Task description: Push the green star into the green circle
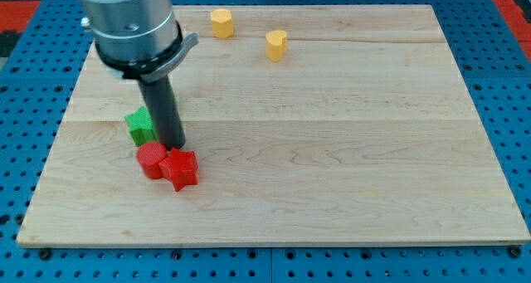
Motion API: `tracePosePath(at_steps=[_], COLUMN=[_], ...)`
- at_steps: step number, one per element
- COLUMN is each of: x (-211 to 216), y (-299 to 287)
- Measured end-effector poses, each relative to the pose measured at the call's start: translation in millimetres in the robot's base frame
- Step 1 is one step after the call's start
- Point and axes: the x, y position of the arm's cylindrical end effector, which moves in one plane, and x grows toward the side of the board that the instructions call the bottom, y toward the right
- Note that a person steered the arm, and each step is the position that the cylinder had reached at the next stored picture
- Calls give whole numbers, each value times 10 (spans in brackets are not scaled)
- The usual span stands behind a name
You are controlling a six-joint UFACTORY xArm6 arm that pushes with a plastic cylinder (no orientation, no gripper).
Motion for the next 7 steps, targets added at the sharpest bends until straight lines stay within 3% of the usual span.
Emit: tracePosePath(at_steps=[3,4,5,7], x=[-164,-600,-751,-1621], y=[-812,-636,-166,361])
